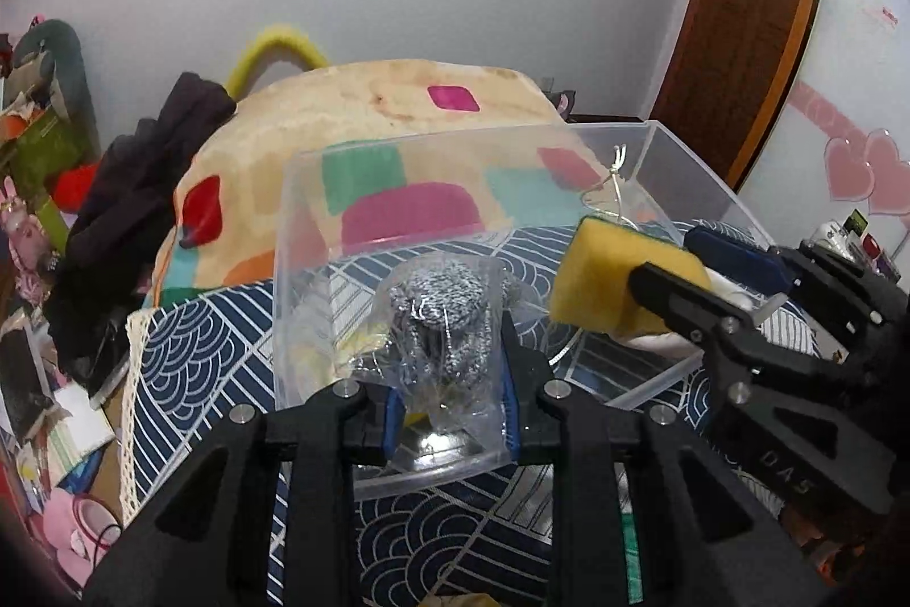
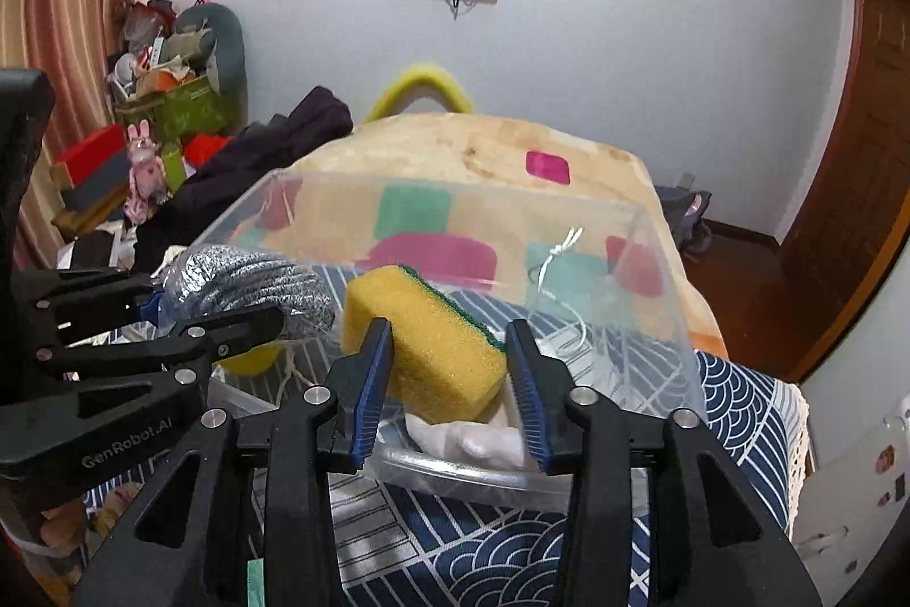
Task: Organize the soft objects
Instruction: 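Carry the steel wool and sponge over the box and open both grippers, then grasp the green knit glove with the left gripper while the right gripper grasps the black strappy garment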
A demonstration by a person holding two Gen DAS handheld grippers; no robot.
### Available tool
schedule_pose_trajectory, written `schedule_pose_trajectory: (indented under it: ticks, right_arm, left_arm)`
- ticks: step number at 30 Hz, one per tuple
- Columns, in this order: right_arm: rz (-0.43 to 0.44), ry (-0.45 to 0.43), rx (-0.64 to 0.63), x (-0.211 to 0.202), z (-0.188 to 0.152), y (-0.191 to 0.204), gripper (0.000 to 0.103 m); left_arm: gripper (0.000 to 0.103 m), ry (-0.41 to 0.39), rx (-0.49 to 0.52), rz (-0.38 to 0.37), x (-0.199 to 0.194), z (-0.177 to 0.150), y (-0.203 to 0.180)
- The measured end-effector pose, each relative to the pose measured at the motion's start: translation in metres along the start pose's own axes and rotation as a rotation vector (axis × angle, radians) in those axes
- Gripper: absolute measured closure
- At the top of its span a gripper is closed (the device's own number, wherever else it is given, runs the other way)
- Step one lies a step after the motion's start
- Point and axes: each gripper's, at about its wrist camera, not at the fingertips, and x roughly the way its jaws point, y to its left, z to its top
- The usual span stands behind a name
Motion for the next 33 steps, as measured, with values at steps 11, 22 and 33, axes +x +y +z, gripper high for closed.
schedule_pose_trajectory:
  ticks: [11,22,33]
  right_arm:
    - [0.014,0.003,-0.008,-0.017,-0.003,-0.006,0.044]
    - [0.043,-0.096,0.023,-0.060,-0.001,-0.016,0.029]
    - [0.031,-0.155,0.014,-0.091,-0.024,-0.012,0.024]
  left_arm:
    - [0.045,-0.054,0.028,0.020,-0.029,-0.004,-0.008]
    - [0.017,-0.138,0.053,0.026,-0.082,-0.009,-0.017]
    - [0.008,-0.073,0.090,-0.036,-0.097,-0.046,-0.029]
